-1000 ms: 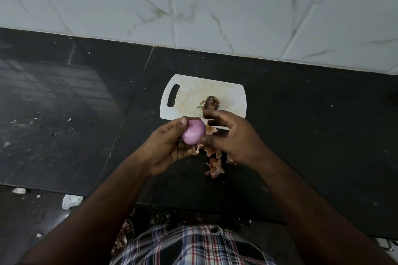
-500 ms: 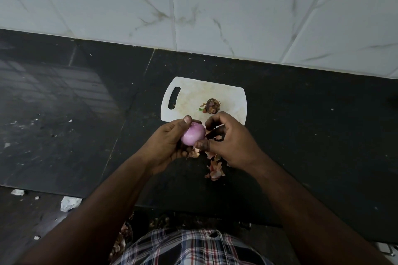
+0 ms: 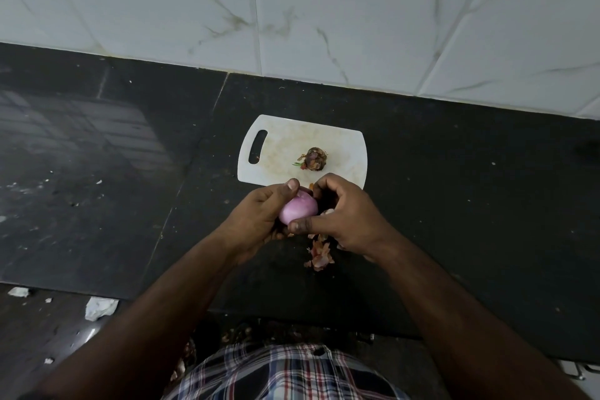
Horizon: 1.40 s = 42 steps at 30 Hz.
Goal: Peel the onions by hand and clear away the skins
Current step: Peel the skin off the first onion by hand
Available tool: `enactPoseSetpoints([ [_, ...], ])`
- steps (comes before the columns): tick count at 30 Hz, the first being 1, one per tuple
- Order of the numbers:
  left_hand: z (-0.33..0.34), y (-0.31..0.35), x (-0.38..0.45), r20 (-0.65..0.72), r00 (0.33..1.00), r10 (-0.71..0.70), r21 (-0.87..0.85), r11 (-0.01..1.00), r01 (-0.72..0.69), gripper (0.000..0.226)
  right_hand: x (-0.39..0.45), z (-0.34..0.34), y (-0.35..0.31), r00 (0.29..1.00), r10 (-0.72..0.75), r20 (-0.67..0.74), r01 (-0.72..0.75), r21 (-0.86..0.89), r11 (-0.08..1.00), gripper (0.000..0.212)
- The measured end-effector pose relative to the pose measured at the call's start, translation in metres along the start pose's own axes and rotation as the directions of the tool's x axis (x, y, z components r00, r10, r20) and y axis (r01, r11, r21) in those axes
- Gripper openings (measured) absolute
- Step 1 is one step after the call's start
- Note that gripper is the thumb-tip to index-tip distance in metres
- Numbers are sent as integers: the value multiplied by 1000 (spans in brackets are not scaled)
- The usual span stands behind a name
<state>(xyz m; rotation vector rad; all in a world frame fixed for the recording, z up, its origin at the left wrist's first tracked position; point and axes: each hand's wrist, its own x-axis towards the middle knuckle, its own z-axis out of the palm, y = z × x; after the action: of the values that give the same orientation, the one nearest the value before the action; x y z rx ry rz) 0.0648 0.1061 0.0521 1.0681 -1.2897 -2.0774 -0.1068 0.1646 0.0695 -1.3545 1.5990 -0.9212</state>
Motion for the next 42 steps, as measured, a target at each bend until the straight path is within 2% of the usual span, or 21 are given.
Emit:
enactPoseSetpoints([
  [5,3,0,0,-11,1000,-11,-23,1000,11,45,2,2,3,1000,-7,-1,7,3,1000,53],
  [13,5,-2,4,-54,999,-7,-54,999,5,60,2,0,2,1000,5,-11,-5,18,1000,51],
  [18,-1,-1,7,-57,997,51,13,999,-50,57,-3,2,-4,996,-70,-57,65,-86,994,58],
  [22,-2,-1,9,-71,993,91,31,996,-89,59,-2,4,-7,988,-103,-115,87,-142,986,51],
  [26,-2,-3,8,-68,989,129,102,987,-121,58,0,3,-8,989,-109,-102,91,-165,982,45],
  [31,-3,-2,9,-94,987,128,92,989,-119,56,2,3,-9,990,-109,-91,96,-144,985,48],
  [35,-10,-1,9,-25,994,108,33,994,-108,48,2,4,-7,993,-57,-104,44,-124,991,60],
  [39,-14,2,5,74,996,41,-129,991,-32,49,1,1,-9,990,-71,-124,55,-122,991,76],
  [42,-14,4,4,104,993,47,-151,988,-31,54,0,0,-13,987,-115,-113,99,-138,985,69],
])
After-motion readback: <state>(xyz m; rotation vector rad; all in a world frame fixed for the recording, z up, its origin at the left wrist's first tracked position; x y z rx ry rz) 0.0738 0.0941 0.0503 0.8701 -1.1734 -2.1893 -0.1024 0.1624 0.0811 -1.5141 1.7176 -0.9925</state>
